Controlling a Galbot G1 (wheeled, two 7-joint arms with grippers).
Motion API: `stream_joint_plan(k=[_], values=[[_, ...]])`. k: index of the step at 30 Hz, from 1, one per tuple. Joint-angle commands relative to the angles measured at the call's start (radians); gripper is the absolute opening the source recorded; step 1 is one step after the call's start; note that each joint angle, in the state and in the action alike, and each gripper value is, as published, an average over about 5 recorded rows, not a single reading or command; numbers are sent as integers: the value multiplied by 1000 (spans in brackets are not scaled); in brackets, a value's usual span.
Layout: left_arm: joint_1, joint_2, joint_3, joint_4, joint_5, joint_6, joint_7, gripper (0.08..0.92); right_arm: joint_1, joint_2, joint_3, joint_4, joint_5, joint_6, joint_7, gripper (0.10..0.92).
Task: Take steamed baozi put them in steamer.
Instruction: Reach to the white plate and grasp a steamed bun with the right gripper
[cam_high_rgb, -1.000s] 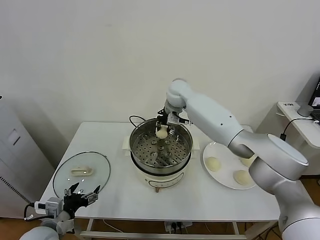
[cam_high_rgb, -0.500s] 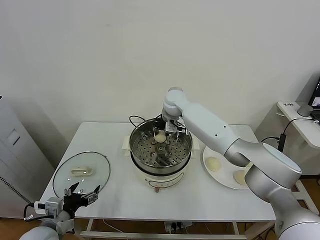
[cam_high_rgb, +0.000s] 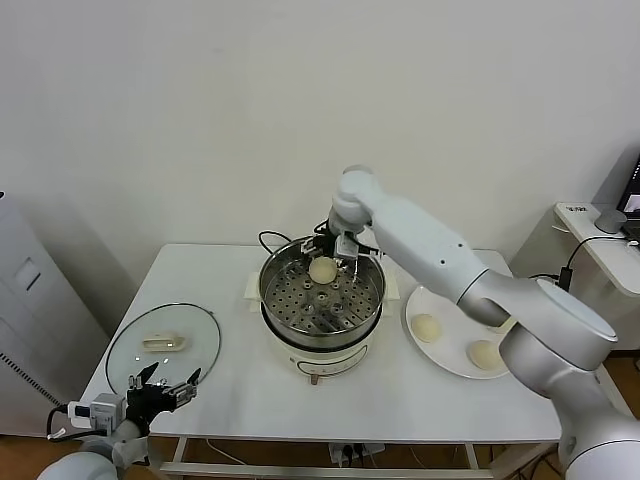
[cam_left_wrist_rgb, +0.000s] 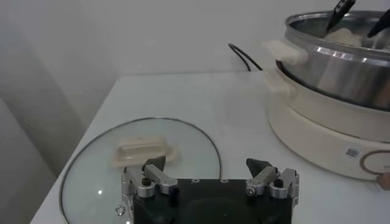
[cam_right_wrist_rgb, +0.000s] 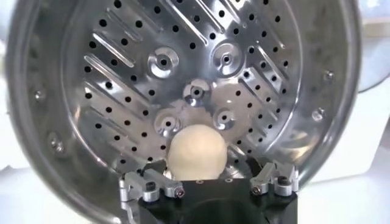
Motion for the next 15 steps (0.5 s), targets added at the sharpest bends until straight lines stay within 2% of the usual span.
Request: stream_joint_plan(k=[1, 5, 8, 15], values=[[3, 0, -1, -2, 0, 0, 0, 823, 148, -65, -51, -24, 262, 49, -56, 823], [4, 1, -3, -4, 0, 0, 0, 823, 264, -178, -212, -42, 532, 25, -99, 823], [3, 3, -4, -7, 0, 0, 0, 823, 332, -280, -368, -21, 737, -94, -120, 823], [3, 5, -5, -10, -1, 1, 0, 823, 407, -426, -587, 16, 932, -411, -149, 823]])
